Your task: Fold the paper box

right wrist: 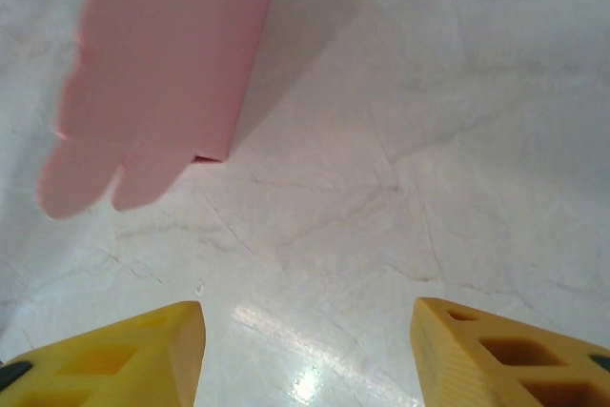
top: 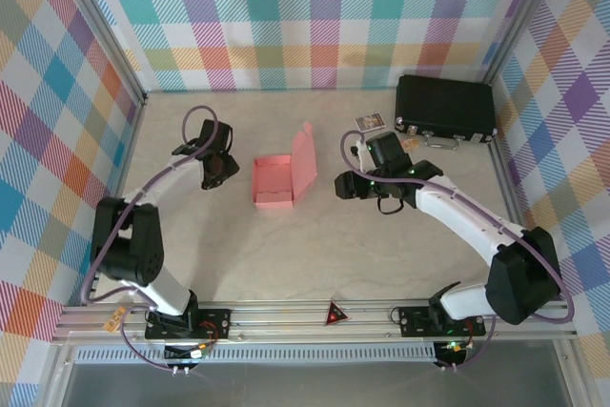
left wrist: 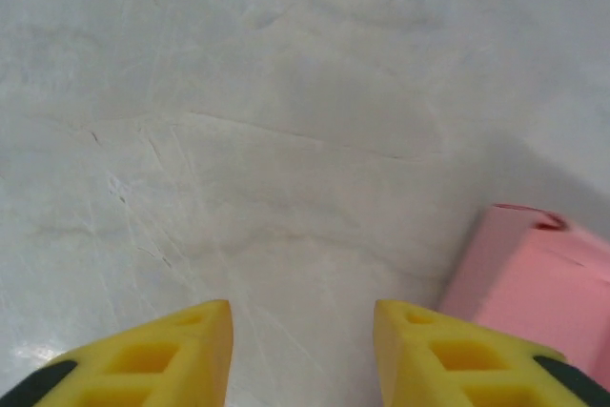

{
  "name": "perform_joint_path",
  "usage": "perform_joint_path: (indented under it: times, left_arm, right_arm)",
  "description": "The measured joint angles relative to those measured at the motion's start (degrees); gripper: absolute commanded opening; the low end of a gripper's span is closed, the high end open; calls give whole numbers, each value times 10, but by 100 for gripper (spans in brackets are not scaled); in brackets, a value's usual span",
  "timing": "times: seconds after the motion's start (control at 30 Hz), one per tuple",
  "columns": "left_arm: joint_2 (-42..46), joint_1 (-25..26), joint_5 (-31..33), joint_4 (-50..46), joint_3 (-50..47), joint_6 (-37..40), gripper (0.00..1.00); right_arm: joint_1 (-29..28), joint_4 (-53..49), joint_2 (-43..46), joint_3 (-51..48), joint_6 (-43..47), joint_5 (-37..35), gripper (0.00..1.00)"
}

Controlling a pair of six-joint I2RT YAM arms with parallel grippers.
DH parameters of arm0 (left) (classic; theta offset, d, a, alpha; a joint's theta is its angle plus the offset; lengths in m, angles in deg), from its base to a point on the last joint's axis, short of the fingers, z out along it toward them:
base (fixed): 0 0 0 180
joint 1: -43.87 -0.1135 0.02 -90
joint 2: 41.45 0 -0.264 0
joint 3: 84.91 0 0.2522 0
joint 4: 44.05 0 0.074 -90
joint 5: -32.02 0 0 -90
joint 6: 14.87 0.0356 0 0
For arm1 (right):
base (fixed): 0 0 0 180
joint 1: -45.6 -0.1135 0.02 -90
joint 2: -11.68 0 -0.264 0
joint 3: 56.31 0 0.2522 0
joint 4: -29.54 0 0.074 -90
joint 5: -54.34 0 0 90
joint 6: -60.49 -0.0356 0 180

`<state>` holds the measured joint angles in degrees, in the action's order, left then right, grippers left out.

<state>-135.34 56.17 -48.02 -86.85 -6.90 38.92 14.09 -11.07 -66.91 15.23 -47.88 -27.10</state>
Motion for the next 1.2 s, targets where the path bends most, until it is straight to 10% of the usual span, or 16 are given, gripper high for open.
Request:
perform_joint_path:
  times: [0.57,1.2]
  left_arm:
    - [-63,17,-121,20,-19,42,4]
    - [-47,109,-171,55,-82,-5,0]
  right_arm:
    - [-28,101,-98,-20,-43,29,44]
    - [-34,56,-256,187,-8,-10,42]
